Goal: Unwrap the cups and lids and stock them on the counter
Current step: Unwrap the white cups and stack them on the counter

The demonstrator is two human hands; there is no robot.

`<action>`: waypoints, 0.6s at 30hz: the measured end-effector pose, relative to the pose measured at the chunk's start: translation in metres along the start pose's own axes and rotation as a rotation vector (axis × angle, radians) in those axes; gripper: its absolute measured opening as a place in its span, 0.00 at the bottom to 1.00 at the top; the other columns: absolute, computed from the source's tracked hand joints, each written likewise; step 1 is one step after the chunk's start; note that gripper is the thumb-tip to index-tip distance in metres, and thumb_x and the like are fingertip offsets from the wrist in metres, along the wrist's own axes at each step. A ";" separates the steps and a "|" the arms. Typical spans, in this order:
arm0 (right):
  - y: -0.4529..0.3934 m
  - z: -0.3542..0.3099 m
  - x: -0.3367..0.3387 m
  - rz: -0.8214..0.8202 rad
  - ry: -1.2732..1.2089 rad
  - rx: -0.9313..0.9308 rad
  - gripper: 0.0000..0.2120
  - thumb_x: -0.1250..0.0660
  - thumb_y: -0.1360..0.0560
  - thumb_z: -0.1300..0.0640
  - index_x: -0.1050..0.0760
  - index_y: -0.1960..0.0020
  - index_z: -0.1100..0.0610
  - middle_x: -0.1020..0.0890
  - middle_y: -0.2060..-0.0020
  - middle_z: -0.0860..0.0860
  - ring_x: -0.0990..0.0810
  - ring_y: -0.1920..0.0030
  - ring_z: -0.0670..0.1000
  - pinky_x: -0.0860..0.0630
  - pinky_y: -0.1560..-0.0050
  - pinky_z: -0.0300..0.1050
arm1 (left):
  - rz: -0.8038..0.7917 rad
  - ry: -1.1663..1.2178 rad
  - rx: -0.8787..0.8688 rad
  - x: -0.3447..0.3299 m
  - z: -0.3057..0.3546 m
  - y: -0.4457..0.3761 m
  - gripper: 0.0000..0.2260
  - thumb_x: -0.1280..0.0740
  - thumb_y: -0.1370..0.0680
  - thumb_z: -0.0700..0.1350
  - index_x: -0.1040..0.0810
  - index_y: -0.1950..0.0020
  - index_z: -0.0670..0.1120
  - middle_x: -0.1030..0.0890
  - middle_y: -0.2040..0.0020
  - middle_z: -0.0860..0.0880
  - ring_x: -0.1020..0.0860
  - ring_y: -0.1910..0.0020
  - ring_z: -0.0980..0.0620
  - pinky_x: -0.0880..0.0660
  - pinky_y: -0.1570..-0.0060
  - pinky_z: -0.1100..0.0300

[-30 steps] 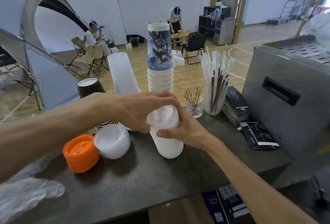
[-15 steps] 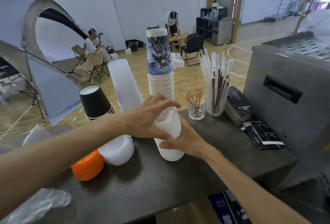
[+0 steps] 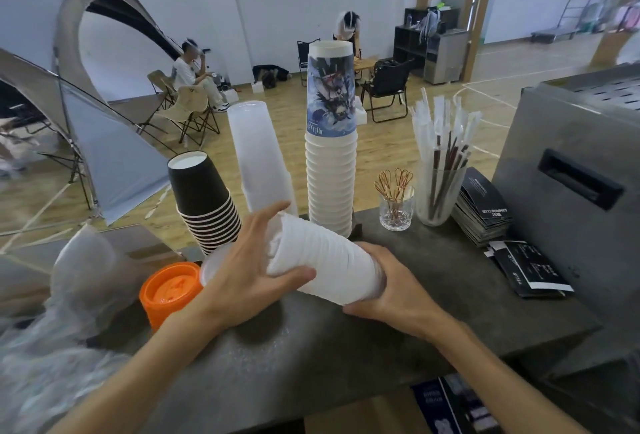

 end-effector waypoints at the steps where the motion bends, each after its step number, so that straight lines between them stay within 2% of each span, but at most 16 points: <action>1: 0.004 -0.005 0.007 -0.006 0.014 0.033 0.39 0.16 0.38 0.58 0.32 0.35 0.37 0.27 0.43 0.28 0.27 0.39 0.31 0.26 0.50 0.25 | -0.017 0.063 0.041 0.001 -0.005 0.005 0.40 0.26 0.33 0.64 0.44 0.27 0.66 0.34 0.31 0.62 0.33 0.34 0.67 0.32 0.40 0.72; 3: 0.012 -0.013 0.019 -0.015 0.061 0.086 0.40 0.16 0.38 0.56 0.33 0.35 0.36 0.28 0.41 0.30 0.28 0.36 0.33 0.27 0.47 0.25 | -0.073 0.170 0.105 0.000 -0.012 0.014 0.42 0.22 0.32 0.60 0.44 0.27 0.65 0.32 0.33 0.62 0.29 0.37 0.66 0.26 0.46 0.71; 5: 0.014 -0.015 0.026 -0.055 0.147 0.111 0.42 0.17 0.38 0.51 0.36 0.33 0.35 0.31 0.39 0.30 0.31 0.35 0.33 0.29 0.45 0.24 | -0.131 0.161 0.110 -0.006 -0.014 0.019 0.43 0.20 0.33 0.56 0.44 0.27 0.64 0.32 0.35 0.64 0.30 0.38 0.71 0.27 0.51 0.77; 7: 0.014 -0.009 0.029 -0.098 0.231 0.107 0.44 0.18 0.38 0.48 0.39 0.31 0.35 0.33 0.37 0.32 0.33 0.34 0.33 0.30 0.44 0.24 | -0.172 0.146 0.116 -0.015 -0.015 0.021 0.42 0.20 0.33 0.55 0.44 0.29 0.65 0.32 0.36 0.66 0.31 0.38 0.72 0.27 0.51 0.77; 10: 0.016 0.001 0.028 -0.128 0.282 0.102 0.44 0.20 0.38 0.47 0.41 0.30 0.35 0.35 0.36 0.33 0.34 0.33 0.34 0.29 0.40 0.30 | -0.172 0.160 0.138 -0.031 -0.022 0.027 0.39 0.20 0.33 0.54 0.43 0.34 0.66 0.32 0.41 0.69 0.30 0.38 0.71 0.25 0.51 0.75; 14: 0.023 0.011 0.018 -0.206 0.393 0.127 0.46 0.21 0.37 0.44 0.45 0.27 0.36 0.38 0.33 0.34 0.36 0.31 0.37 0.32 0.32 0.37 | -0.186 0.093 0.123 -0.043 -0.029 0.037 0.41 0.19 0.33 0.56 0.44 0.32 0.61 0.33 0.40 0.66 0.31 0.35 0.68 0.23 0.51 0.71; 18: 0.027 0.012 0.010 -0.208 0.530 0.164 0.50 0.24 0.37 0.38 0.51 0.24 0.34 0.43 0.28 0.39 0.40 0.29 0.42 0.36 0.28 0.44 | -0.219 0.036 0.117 -0.048 -0.030 0.044 0.42 0.20 0.33 0.55 0.46 0.31 0.61 0.35 0.40 0.64 0.32 0.36 0.66 0.22 0.47 0.67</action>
Point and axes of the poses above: each hand's wrist, its own y-axis away from the middle knuckle, its own x-axis out of the back of the hand, z = x × y, the point moved 6 cm from there along -y, towards the middle knuckle
